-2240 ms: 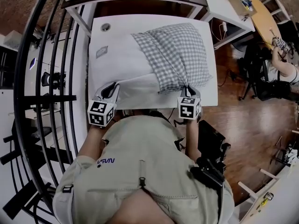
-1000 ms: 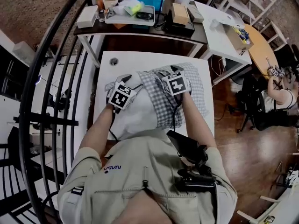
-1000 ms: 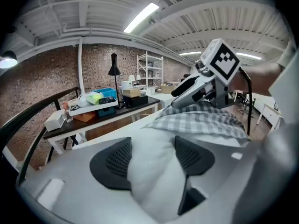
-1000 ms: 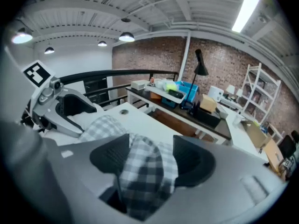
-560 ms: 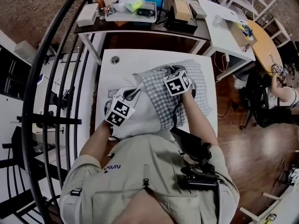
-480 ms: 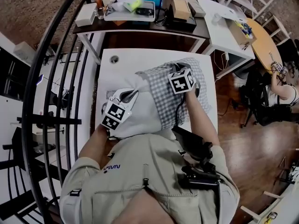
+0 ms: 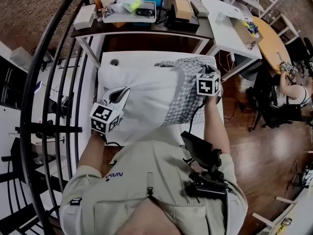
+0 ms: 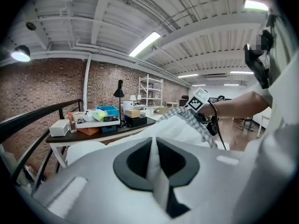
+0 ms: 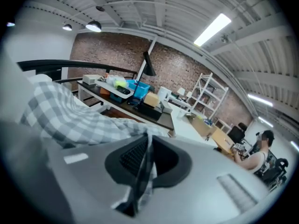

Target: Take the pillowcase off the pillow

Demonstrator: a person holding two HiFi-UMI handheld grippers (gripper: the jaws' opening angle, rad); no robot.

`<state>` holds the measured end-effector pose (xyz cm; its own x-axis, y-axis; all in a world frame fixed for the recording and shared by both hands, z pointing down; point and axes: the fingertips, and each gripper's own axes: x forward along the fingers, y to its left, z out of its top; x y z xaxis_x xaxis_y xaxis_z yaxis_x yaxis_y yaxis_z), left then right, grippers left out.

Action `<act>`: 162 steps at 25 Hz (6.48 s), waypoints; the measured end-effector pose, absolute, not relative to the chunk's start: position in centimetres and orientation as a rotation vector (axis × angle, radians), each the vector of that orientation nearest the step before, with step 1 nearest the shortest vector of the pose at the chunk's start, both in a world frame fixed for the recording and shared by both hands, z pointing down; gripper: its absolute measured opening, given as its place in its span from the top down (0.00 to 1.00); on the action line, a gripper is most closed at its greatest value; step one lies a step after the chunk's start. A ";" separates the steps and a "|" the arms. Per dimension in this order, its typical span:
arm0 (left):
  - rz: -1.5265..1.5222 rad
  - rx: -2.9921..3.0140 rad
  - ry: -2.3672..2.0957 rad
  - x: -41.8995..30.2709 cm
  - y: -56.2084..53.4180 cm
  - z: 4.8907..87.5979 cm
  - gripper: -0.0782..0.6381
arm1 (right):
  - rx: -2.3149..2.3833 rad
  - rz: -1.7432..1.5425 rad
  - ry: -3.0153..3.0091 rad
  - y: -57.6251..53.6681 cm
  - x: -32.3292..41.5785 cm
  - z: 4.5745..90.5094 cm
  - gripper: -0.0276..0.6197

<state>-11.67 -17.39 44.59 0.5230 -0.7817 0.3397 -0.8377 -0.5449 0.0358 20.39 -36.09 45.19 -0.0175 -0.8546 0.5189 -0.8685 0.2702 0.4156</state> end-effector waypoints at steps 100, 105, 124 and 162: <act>1.128 2.484 -0.926 4.9 -22.6 56.3 0.71 | 0.813 0.241 -2.002 -31.4 10.9 52.9 0.61; 1.037 2.612 -1.013 4.6 -20.4 52.8 0.87 | 0.877 -0.007 -1.904 -32.4 11.3 52.3 0.92; 0.317 2.495 -1.142 -3.9 -16.3 44.3 0.87 | 1.508 0.033 -1.707 -37.3 25.3 49.0 0.93; 1.086 2.814 -0.947 8.7 -11.7 55.0 0.79 | 1.457 0.484 -1.890 -10.0 20.5 60.4 0.84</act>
<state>8.67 -11.68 55.04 0.5848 -0.5398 0.6055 -0.5261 -0.8205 -0.2234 20.51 -9.97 60.43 -0.1305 -0.6888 0.7131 -0.9467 0.3002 0.1167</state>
